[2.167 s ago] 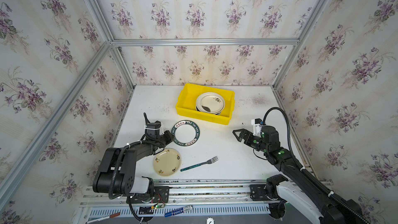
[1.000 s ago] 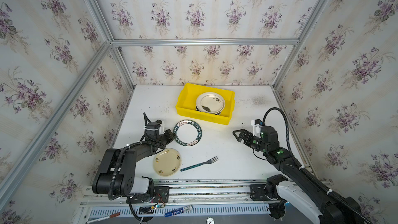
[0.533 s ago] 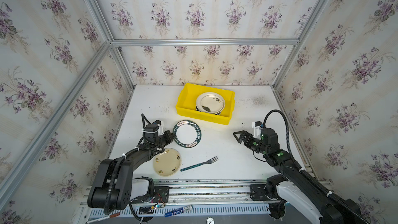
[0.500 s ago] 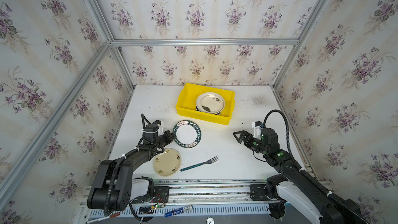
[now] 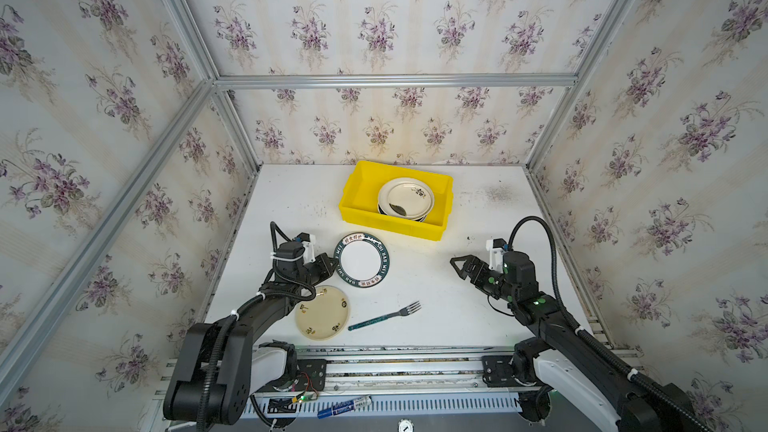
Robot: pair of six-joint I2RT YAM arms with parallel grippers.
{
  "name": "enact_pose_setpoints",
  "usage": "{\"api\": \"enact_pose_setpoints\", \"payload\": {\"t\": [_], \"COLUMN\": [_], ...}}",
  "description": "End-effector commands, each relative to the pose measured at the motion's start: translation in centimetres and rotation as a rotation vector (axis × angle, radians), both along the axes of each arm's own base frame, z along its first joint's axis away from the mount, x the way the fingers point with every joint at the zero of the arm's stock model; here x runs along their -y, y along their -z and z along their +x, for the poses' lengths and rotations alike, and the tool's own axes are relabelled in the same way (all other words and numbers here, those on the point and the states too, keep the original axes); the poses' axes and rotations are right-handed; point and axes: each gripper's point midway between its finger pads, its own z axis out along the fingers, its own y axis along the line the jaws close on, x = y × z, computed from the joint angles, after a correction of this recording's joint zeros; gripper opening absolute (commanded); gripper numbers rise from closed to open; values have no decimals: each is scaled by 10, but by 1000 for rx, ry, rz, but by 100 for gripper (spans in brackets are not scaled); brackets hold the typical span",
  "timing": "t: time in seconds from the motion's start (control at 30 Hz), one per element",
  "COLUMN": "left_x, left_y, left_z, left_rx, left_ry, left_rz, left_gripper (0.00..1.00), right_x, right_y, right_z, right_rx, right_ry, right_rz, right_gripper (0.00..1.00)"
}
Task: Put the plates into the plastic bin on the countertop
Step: 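Lift the green-rimmed plate upright with the left gripper, then carry the green-rimmed plate into the yellow bin and open the left gripper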
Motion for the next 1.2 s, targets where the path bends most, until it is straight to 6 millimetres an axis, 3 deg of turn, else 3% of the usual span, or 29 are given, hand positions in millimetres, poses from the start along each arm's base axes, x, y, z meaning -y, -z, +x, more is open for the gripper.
{"api": "enact_pose_setpoints", "payload": {"t": [0.0, 0.37, 0.87, 1.17], "left_x": [4, 3, 31, 53], "left_y": [-14, -38, -108, -143], "left_z": [3, 6, 6, 30], "left_rx": [53, 87, 235, 273], "left_ry": [9, -40, -7, 14], "left_rz": [-30, -73, -36, -39], "left_gripper": [0, 0, 0, 0], "right_x": [-2, -5, -3, 0], "right_y": [-9, -7, -18, -18], "right_z": [6, 12, 8, 3], "right_rx": [55, 85, 134, 142], "right_ry": [-6, -12, -24, -26], "right_rz": [6, 17, 2, -10], "right_gripper": [98, 98, 98, 98]}}
